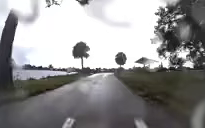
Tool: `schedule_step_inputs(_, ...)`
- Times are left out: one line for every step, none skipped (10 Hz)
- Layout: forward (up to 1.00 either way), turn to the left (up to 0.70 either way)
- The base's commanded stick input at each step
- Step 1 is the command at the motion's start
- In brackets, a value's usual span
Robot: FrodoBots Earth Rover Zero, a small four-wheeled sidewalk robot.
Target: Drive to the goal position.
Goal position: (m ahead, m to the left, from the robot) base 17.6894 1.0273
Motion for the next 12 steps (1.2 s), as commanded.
schedule_step_inputs(1.00,0.00)
schedule_step_inputs(1.00,0.00)
schedule_step_inputs(1.00,0.00)
schedule_step_inputs(1.00,0.00)
schedule_step_inputs(1.00,0.00)
schedule_step_inputs(1.00,0.00)
schedule_step_inputs(1.00,0.00)
schedule_step_inputs(1.00,0.00)
schedule_step_inputs(1.00,0.00)
schedule_step_inputs(1.00,0.00)
schedule_step_inputs(1.00,0.00)
schedule_step_inputs(1.00,0.00)
